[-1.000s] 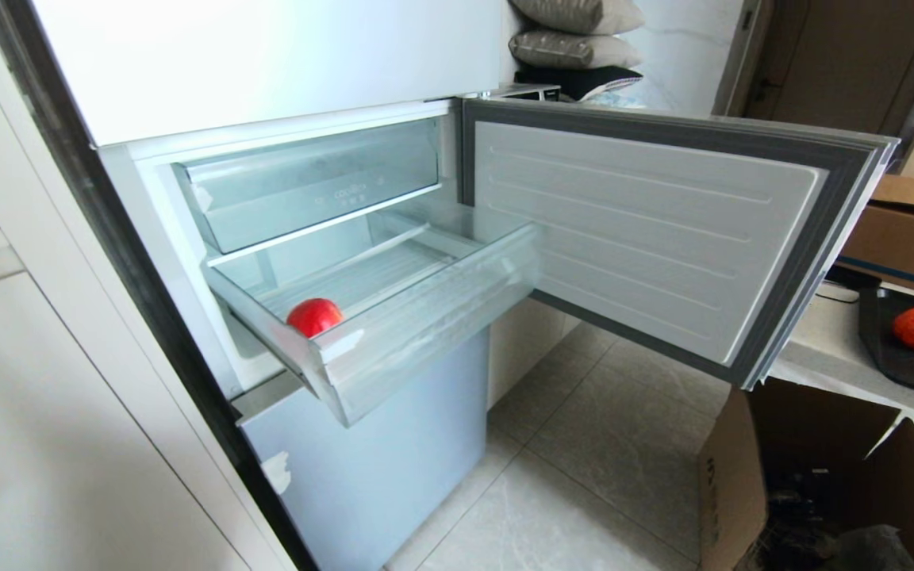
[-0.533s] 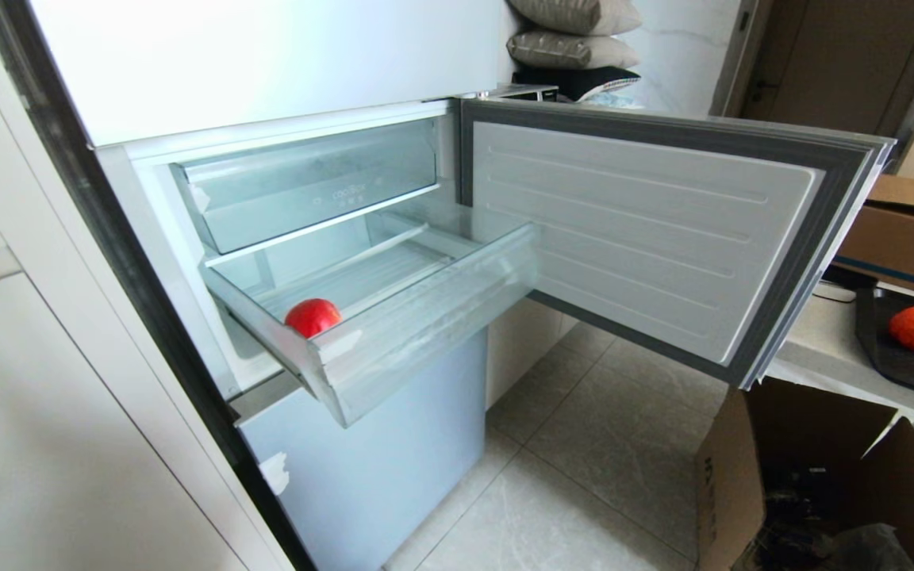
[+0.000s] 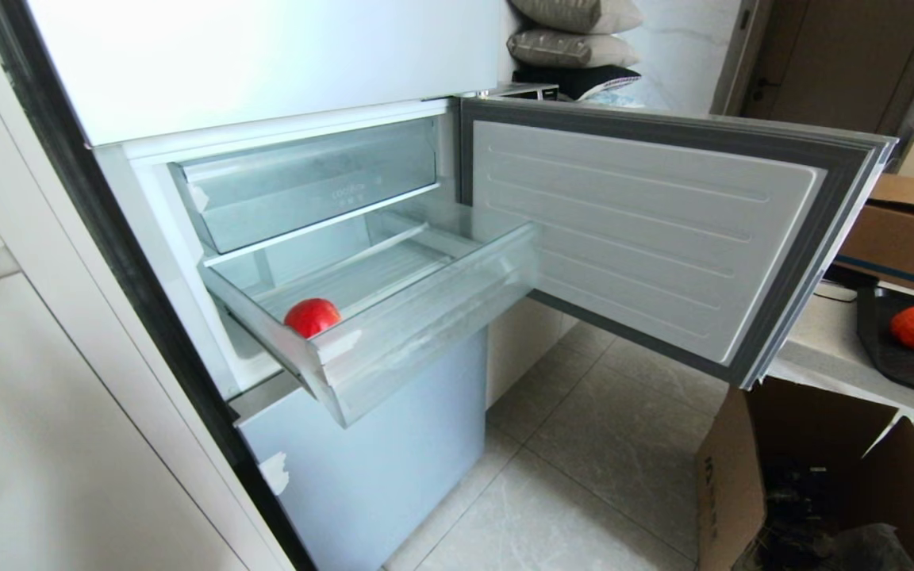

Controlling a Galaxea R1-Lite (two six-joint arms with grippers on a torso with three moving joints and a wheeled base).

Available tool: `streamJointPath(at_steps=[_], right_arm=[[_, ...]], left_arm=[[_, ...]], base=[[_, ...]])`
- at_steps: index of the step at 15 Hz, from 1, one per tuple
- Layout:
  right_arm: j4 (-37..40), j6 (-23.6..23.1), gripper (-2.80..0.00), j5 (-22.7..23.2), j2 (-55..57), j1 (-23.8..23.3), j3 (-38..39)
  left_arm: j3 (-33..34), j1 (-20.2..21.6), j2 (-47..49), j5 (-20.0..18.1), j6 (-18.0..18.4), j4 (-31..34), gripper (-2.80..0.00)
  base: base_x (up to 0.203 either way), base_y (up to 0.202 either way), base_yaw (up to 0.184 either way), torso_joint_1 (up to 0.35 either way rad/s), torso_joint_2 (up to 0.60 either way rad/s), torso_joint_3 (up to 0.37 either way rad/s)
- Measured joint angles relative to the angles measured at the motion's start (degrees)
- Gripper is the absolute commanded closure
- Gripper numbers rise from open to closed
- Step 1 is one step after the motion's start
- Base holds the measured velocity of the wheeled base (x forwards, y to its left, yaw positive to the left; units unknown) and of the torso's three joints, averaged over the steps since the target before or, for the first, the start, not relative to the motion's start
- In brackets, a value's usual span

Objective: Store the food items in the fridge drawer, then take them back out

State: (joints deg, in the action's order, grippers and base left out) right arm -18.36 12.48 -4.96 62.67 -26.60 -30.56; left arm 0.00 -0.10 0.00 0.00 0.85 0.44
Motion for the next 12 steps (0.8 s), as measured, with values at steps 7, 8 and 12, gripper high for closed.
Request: streamJointPath(at_steps=[7, 8, 12], right_arm=[[-13.2, -3.7, -2.8, 6.0, 25.8, -4.2, -6.1], [-13.2, -3.8, -2.8, 6.1, 28.4, -4.8, -8.3], [-13.4, -4.1, -2.8, 6.2, 37.6, -7.0, -18.8]], left_arm=[[0.0, 0.0, 0.0, 0.0, 0.0, 0.0, 0.0], [0.0, 0.0, 0.0, 0.0, 0.0, 0.0, 0.0], [0.0, 0.0, 0.0, 0.0, 0.0, 0.0, 0.0]], base=[[0.0, 0.0, 0.0, 0.0, 0.0, 0.0], [0.0, 0.0, 0.0, 0.0, 0.0, 0.0], [0.0, 0.0, 0.0, 0.0, 0.0, 0.0]])
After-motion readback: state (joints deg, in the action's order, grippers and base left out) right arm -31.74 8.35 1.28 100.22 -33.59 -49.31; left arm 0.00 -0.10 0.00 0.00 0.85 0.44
